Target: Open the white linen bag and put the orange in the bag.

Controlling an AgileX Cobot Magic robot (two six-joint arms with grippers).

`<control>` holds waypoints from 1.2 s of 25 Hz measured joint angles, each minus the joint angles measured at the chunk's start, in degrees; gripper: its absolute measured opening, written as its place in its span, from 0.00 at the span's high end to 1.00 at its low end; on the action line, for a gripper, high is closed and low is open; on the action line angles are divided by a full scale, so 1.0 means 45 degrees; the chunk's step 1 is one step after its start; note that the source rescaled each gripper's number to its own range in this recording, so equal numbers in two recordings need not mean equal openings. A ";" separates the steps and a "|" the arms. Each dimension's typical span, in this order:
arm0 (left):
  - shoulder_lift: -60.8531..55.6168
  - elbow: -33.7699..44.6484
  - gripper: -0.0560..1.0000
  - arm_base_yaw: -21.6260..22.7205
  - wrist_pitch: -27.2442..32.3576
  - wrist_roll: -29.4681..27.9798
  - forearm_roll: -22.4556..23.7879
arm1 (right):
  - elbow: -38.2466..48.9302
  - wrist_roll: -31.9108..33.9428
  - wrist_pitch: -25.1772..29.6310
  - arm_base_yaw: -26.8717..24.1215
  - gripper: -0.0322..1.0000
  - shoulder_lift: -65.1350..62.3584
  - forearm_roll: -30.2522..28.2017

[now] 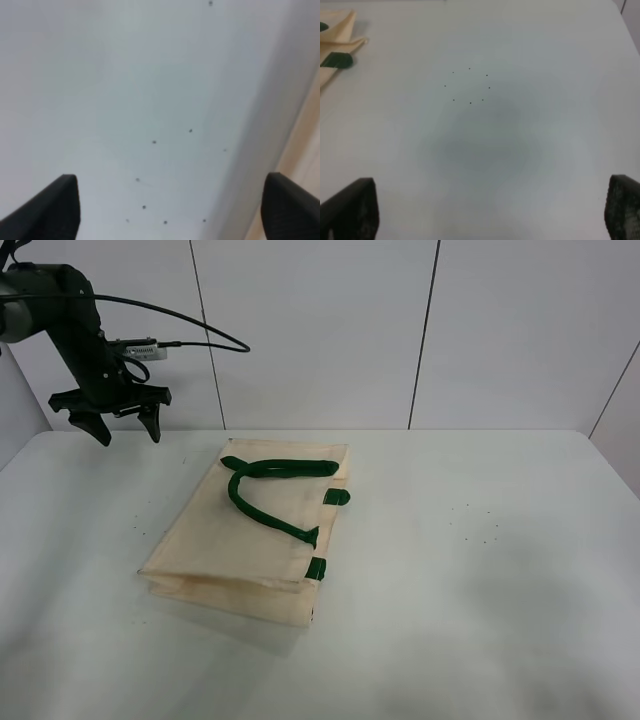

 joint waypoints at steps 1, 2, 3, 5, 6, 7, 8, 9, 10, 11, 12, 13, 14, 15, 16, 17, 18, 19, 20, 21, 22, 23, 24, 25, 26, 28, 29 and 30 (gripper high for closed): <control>-0.0145 0.0243 0.03 0.0000 0.0000 0.0057 -0.0014 | 0.0000 0.0000 0.0000 0.0000 0.00 0.0000 0.0000; -0.0330 0.0542 0.03 -0.0011 0.0000 0.0087 -0.0044 | 0.0000 0.0000 0.0000 0.0000 0.00 0.0000 0.0000; -0.0546 0.0885 0.03 -0.0011 0.0000 0.0123 -0.0046 | 0.0000 0.0000 0.0000 0.0000 0.00 0.0000 0.0000; -0.1247 0.1626 0.04 -0.0011 0.0000 0.0149 -0.0109 | 0.0000 0.0000 0.0000 0.0000 0.00 0.0000 0.0000; -0.1613 0.2016 0.04 -0.0011 0.0000 0.0149 -0.0102 | 0.0000 0.0000 0.0000 0.0000 0.00 0.0000 0.0000; -0.2085 0.2549 0.04 -0.0011 0.0000 0.0149 -0.0113 | 0.0000 0.0000 0.0000 0.0000 0.00 0.0000 0.0000; -0.2616 0.3126 0.04 -0.0011 0.0000 0.0149 -0.0130 | 0.0000 0.0000 0.0000 0.0000 0.00 0.0000 0.0000; -0.3172 0.3751 0.04 -0.0011 0.0000 0.0149 -0.0130 | 0.0000 0.0000 0.0000 0.0000 0.00 0.0000 0.0000; -0.3680 0.4412 0.04 -0.0011 0.0000 0.0149 -0.0130 | 0.0000 0.0000 0.0000 0.0000 0.00 0.0000 0.0000; -0.4312 0.4994 0.04 -0.0011 -0.0012 0.0149 -0.0130 | 0.0000 0.0000 0.0000 0.0000 0.00 0.0000 0.0000; -0.4994 0.5722 0.04 -0.0011 -0.0012 0.0149 -0.0141 | 0.0000 0.0000 0.0000 0.0000 0.00 0.0000 0.0000; -0.5584 0.6486 0.04 -0.0011 -0.0012 0.0149 -0.0142 | 0.0000 0.0000 0.0000 0.0000 0.00 0.0000 0.0000; -0.6341 0.7142 0.04 -0.0011 -0.0012 0.0149 -0.0142 | 0.0000 0.0000 0.0000 0.0000 0.00 0.0000 0.0000; -0.7127 0.7946 0.04 -0.0011 -0.0012 0.0149 -0.0142 | 0.0000 0.0000 0.0000 0.0000 0.00 0.0000 0.0000; -0.7934 0.8756 0.04 -0.0011 -0.0012 0.0149 -0.0142 | 0.0000 0.0000 0.0000 0.0000 0.00 0.0000 0.0000; -0.8629 0.9565 0.04 -0.0011 -0.0012 0.0149 -0.0142 | 0.0000 0.0000 0.0000 0.0000 0.00 0.0000 0.0000; -0.9476 1.0233 0.04 -0.0011 -0.0012 0.0149 -0.0142 | 0.0000 0.0000 0.0000 0.0000 0.00 0.0000 0.0000; -1.0317 1.1014 0.04 -0.0011 -0.0012 0.0149 -0.0126 | 0.0000 0.0000 0.0000 0.0000 0.00 0.0000 0.0000; -1.1167 1.1772 0.04 -0.0011 -0.0012 0.0149 -0.0091 | 0.0000 0.0000 0.0000 0.0000 0.00 0.0000 0.0000; -1.1876 1.2508 0.04 -0.0011 -0.0012 0.0149 -0.0087 | 0.0000 0.0000 0.0000 0.0000 0.00 0.0000 0.0000; -1.2694 1.3113 0.04 -0.0011 -0.0012 0.0162 -0.0087 | 0.0000 0.0000 0.0000 0.0000 0.00 0.0000 0.0000; -1.3494 1.3819 0.04 -0.0011 -0.0012 0.0162 -0.0075 | 0.0000 0.0000 0.0000 0.0000 0.00 0.0000 0.0000; -1.4133 1.4521 0.04 -0.0011 0.0001 0.0209 -0.0075 | 0.0000 0.0000 0.0000 0.0000 0.00 0.0000 0.0000; -1.4905 1.5099 0.04 -0.0011 0.0000 0.0253 -0.0063 | 0.0000 0.0000 0.0000 0.0000 0.00 0.0000 0.0000; -1.5687 1.5777 0.04 -0.0011 -0.0060 0.0301 -0.0054 | 0.0000 0.0000 0.0000 0.0000 0.00 0.0000 0.0000; -1.7153 1.7101 0.04 -0.0011 -0.0389 0.0395 -0.0054 | 0.0000 0.0000 0.0000 0.0000 0.00 0.0000 0.0000; -1.7959 1.7622 0.04 -0.0011 -0.0646 0.0435 -0.0054 | 0.0000 0.0000 0.0000 0.0000 0.00 0.0000 0.0000; -1.8759 1.8206 0.04 -0.0011 -0.0883 0.0476 -0.0054 | 0.0000 0.0000 0.0000 0.0000 0.00 0.0000 0.0000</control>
